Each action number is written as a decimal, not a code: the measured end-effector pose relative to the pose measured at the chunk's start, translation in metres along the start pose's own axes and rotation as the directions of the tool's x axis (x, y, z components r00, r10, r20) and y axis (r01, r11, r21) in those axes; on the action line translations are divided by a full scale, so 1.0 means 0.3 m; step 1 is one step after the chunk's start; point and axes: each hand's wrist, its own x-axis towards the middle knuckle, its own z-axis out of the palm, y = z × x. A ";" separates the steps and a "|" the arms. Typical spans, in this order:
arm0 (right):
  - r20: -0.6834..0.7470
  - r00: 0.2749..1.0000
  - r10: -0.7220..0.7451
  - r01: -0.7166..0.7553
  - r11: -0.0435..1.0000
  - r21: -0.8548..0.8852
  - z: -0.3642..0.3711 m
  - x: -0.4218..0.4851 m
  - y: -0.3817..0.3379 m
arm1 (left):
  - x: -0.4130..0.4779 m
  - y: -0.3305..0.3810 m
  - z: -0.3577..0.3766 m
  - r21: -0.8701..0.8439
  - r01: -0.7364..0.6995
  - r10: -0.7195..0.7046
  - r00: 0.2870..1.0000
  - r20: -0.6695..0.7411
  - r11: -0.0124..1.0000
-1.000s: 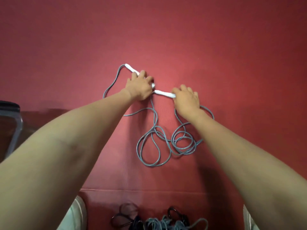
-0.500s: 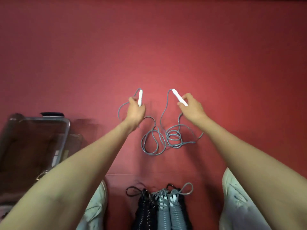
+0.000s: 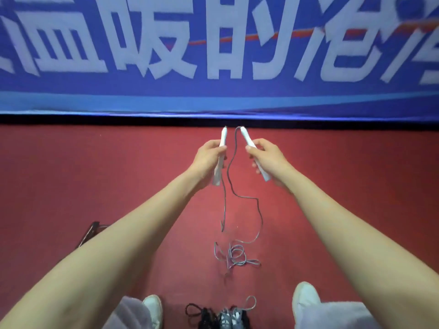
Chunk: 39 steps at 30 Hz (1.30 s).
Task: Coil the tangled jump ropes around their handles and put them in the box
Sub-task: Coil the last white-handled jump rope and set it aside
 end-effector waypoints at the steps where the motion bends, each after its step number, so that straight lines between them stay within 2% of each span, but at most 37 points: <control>1: -0.003 1.000 -0.026 0.027 0.999 0.046 -0.008 -0.023 -0.043 | -0.030 0.042 0.009 -0.069 -0.004 0.005 1.000 0.022 0.998; 4: 0.021 0.998 -0.062 0.057 0.979 0.196 -0.016 -0.100 -0.120 | -0.108 0.124 0.026 -0.178 -0.023 0.040 0.995 0.094 0.984; 7: 0.066 0.995 -0.073 0.047 0.943 0.330 -0.007 -0.172 -0.127 | -0.158 0.124 0.029 -0.186 -0.057 0.072 0.995 0.073 0.981; 11: 0.170 0.984 -0.055 -0.042 0.853 0.520 0.014 -0.231 -0.071 | -0.211 0.057 0.031 -0.176 -0.100 0.112 0.992 0.061 0.979; 15: 0.249 0.969 0.007 -0.150 0.814 0.561 0.025 -0.248 -0.012 | -0.199 -0.029 0.016 -0.085 -0.079 0.085 0.993 0.076 0.993; 21: 0.233 0.971 0.053 -0.170 0.839 0.517 0.016 -0.213 0.007 | -0.134 -0.035 -0.024 0.051 -0.048 0.038 0.980 0.194 0.998; 23: 0.239 0.969 0.063 -0.182 0.834 0.521 0.020 -0.202 0.012 | -0.118 -0.041 -0.025 0.076 -0.080 0.068 0.987 0.148 0.994; 24: 0.253 0.965 0.064 -0.192 0.832 0.521 0.021 -0.199 0.013 | -0.107 -0.046 -0.027 0.103 -0.121 0.114 0.991 0.075 0.987; 26: 0.304 0.951 0.063 -0.215 0.840 0.498 0.018 -0.194 0.014 | -0.082 -0.057 -0.042 0.188 -0.227 0.246 0.966 -0.084 0.956; 27: 0.339 0.939 0.059 -0.222 0.857 0.465 0.014 -0.192 0.017 | -0.075 -0.057 -0.054 0.230 -0.267 0.295 0.950 -0.100 0.936; 31: 0.458 0.887 0.057 -0.216 0.928 0.304 0.002 -0.192 0.028 | -0.077 -0.056 -0.078 0.256 -0.307 0.284 0.951 0.122 0.917; 36: 0.412 0.910 0.037 -0.124 0.974 0.187 -0.002 -0.191 0.026 | -0.080 -0.050 -0.079 -0.054 -0.191 0.195 0.977 0.088 0.980; 37: 0.381 0.924 0.006 -0.058 0.990 0.125 0.002 -0.193 0.029 | -0.082 -0.048 -0.075 -0.098 -0.154 0.163 0.983 0.086 0.983; 39: 0.292 0.952 -0.088 0.130 0.983 -0.128 0.015 -0.200 0.044 | -0.086 -0.040 -0.067 -0.160 -0.085 0.097 0.993 0.071 0.983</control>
